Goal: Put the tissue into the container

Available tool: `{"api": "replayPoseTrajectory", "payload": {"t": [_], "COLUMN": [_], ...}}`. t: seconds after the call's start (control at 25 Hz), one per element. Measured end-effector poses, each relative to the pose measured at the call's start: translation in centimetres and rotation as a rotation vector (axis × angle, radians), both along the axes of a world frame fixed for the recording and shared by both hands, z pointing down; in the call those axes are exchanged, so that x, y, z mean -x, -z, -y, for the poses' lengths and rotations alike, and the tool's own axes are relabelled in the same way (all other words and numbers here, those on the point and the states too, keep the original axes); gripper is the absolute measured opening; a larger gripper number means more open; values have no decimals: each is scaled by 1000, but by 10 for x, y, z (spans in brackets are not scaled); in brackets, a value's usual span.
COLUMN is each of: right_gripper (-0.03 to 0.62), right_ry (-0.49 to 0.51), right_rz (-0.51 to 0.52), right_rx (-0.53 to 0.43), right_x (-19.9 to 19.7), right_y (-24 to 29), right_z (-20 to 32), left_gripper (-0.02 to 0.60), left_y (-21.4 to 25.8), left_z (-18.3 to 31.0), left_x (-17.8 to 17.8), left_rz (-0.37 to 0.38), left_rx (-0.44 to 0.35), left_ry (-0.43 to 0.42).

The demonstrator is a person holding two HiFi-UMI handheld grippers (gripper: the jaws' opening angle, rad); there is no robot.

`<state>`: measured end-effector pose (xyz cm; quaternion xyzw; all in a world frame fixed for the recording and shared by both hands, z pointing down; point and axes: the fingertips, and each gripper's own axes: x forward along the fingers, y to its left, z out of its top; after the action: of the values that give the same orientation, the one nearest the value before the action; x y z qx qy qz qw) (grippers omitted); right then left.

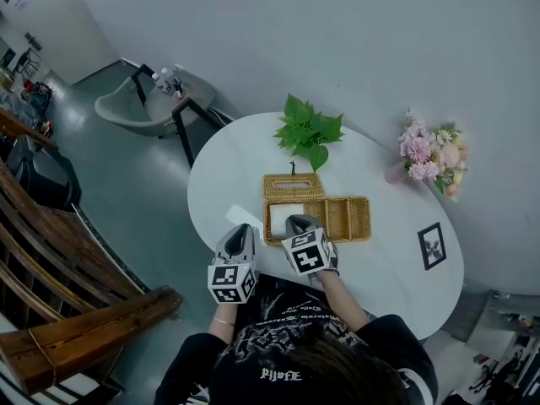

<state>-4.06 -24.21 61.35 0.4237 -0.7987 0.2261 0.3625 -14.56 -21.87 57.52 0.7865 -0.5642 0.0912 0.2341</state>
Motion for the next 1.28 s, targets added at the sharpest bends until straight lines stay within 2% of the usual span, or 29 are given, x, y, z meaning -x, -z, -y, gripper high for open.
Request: {"api": "replayPoseTrajectory", "payload": {"t": [0.2,0.48,0.76,1.0,1.16,1.28], "right_gripper": [39,52,57,55,47,28], "right_ry": [19,-4,-61,-140,-169,-184], "right_rz": [-31,-1,38,72,78,66], "right_rx": [19,34,-31,-143,-207,-220], "right_x": [2,0,-14,-30,-35,-38], "right_y": [-5,-1,15,32,41,38], "right_z": [-2,-5,-2,-1,-6,-9], "left_gripper": [34,34,34,34,34,34], "left_y": [1,1,9,15,14,13], "left_z": [-1,-5,0,4,2,0], "left_x": [2,2,-8,-21,-29,-35], "left_rz": [4,6,2,17,19,18], "left_rx": [-5,-8,-34,-64,-71,-76], "left_ry": [1,-10,-62,-127,-165,-189]}}
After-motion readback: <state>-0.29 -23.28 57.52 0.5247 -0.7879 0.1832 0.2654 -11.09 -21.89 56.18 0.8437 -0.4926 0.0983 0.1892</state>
